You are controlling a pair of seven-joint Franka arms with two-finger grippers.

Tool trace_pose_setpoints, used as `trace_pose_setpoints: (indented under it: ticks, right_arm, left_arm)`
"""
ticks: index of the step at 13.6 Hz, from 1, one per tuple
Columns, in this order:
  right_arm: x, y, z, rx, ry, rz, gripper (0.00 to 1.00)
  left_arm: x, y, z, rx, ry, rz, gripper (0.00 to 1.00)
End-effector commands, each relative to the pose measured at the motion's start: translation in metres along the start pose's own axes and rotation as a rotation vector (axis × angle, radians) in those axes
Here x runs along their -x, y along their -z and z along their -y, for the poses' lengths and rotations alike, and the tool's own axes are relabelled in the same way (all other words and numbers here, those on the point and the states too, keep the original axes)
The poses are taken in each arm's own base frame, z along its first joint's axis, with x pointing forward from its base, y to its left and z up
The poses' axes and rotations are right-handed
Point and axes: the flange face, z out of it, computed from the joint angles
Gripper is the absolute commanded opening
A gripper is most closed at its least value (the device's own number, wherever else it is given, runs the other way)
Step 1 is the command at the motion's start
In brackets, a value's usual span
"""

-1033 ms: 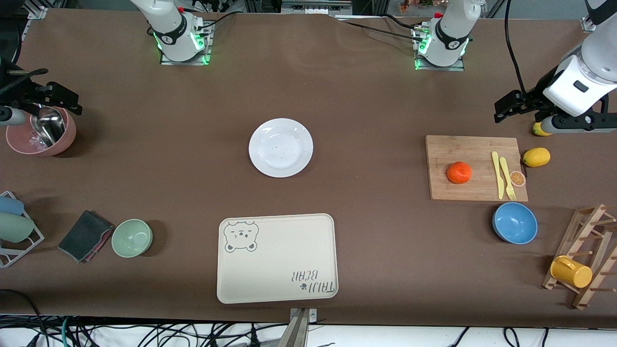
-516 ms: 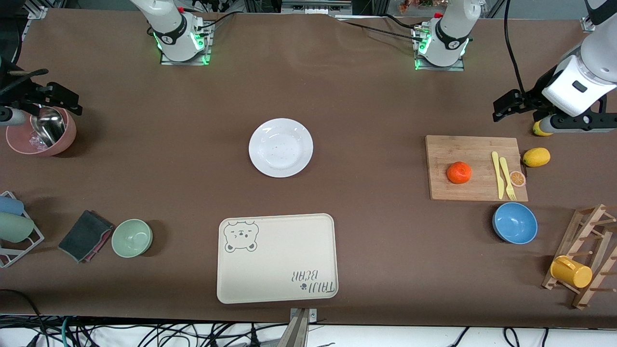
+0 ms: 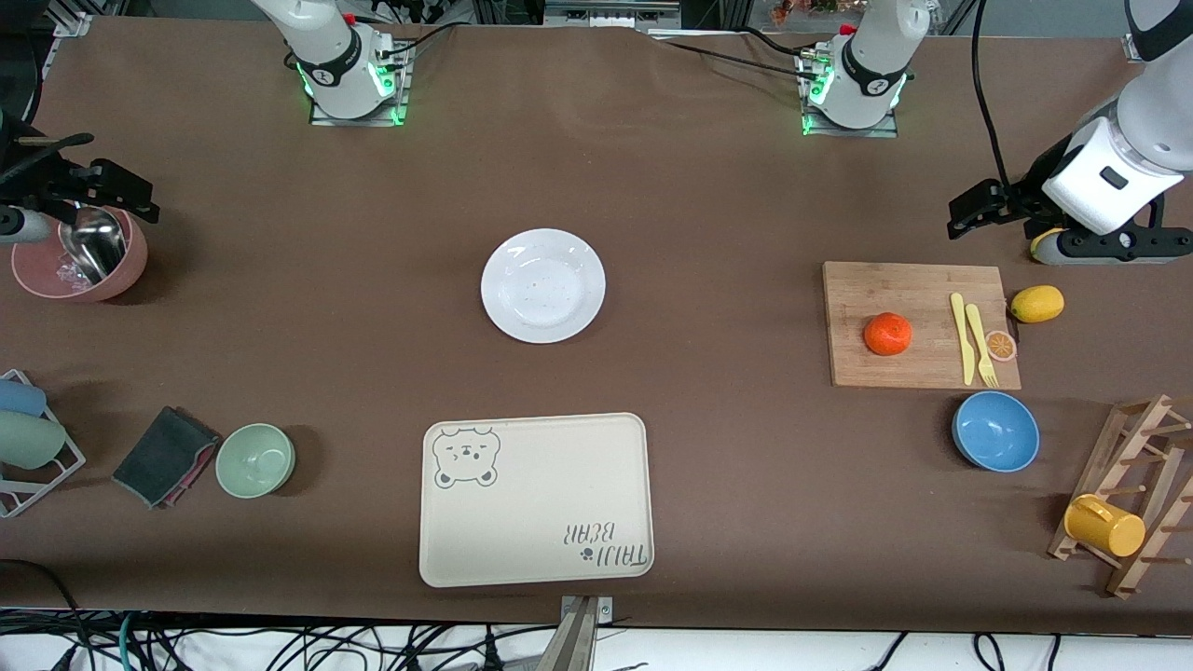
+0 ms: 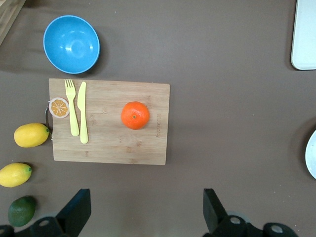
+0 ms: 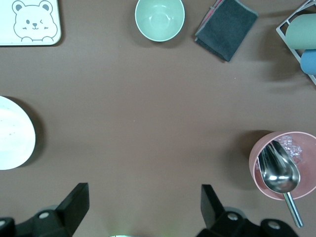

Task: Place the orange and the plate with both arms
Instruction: 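Reach the left gripper down to the orange on the cutting board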

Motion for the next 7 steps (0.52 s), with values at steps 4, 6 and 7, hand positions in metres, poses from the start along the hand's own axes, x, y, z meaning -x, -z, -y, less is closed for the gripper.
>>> trace_pose_setpoints:
  ticks: [4, 6, 7]
  right_arm:
    - [-0.001, 0.007, 0.004, -0.006, 0.008, -0.017, 1.0]
    - [-0.002, 0.007, 0.005, -0.004, 0.008, -0.018, 1.0]
    - [-0.002, 0.007, 0.004, -0.008, 0.006, -0.025, 1.0]
  left_arm:
    - [-0.004, -0.002, -0.008, 0.012, -0.032, 0.027, 1.0]
    - [-0.011, -0.016, -0.006, 0.01, -0.032, 0.055, 1.0]
    - [-0.016, -0.025, -0.001, 0.001, -0.03, 0.07, 1.0]
